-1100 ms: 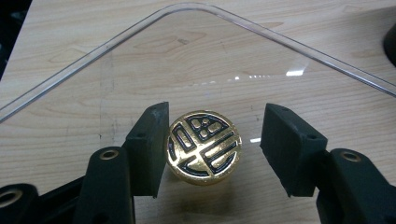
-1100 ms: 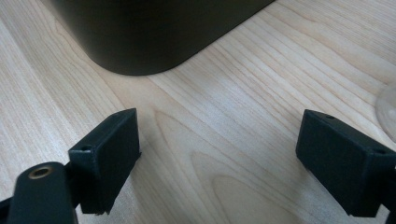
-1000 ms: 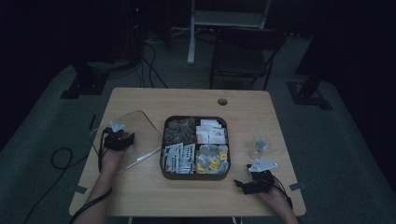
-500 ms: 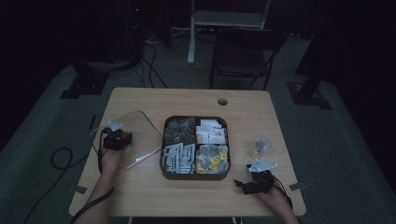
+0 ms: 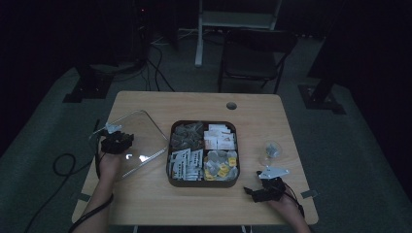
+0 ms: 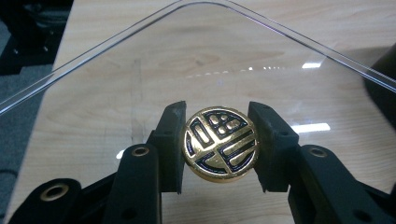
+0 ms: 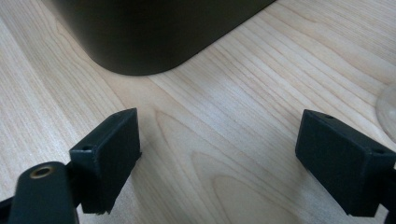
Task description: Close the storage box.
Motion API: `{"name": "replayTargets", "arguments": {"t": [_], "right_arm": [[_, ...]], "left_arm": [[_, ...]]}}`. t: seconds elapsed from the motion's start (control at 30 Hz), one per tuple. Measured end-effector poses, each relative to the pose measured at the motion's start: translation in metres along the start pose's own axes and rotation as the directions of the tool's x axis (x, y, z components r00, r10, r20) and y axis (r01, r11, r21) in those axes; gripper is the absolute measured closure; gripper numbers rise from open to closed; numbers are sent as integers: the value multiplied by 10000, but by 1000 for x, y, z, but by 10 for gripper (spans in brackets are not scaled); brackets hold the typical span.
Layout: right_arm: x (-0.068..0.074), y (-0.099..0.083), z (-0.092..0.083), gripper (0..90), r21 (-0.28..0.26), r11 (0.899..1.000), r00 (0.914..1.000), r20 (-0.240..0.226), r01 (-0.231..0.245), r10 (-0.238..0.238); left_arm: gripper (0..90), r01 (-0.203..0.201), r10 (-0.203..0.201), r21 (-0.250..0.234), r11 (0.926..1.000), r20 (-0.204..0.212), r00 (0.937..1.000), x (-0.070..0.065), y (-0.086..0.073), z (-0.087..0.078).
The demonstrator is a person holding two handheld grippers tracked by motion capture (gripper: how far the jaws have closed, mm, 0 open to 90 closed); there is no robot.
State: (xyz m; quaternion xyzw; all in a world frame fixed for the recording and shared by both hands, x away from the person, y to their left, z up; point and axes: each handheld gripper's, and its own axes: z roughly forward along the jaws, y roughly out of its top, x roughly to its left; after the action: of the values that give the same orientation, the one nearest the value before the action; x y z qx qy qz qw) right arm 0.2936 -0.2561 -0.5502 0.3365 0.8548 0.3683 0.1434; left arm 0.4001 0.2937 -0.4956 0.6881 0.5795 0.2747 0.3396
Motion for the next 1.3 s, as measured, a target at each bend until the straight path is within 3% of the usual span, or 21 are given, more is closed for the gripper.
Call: {"name": "replayTargets", "arguments": {"t": [0.27, 0.93, 1.13, 1.23, 1.3], "right_arm": [[0, 0, 0, 136, -1, 10000, 10000, 1, -2, 2], [0, 0, 0, 136, 1, 10000, 10000, 0, -5, 5], [0, 0, 0, 135, 1, 10000, 10000, -1, -5, 5], [0, 0, 0, 135, 1, 10000, 10000, -2, -6, 6], [0, 0, 0, 135, 3, 10000, 10000, -3, -7, 7]], "left_arm": [[603, 111, -101, -534, 9985, 174, 9998, 1, 19, -20], [603, -385, 473, -1267, 9912, 672, 9966, -17, 46, -47], [603, -573, 741, -1469, 9875, 1118, 9910, -30, 53, -52], [603, -907, 1137, -1698, 9813, 1312, 9848, -40, 56, -57], [603, -907, 1193, -1817, 9792, 1529, 9810, -46, 58, -59]]}}
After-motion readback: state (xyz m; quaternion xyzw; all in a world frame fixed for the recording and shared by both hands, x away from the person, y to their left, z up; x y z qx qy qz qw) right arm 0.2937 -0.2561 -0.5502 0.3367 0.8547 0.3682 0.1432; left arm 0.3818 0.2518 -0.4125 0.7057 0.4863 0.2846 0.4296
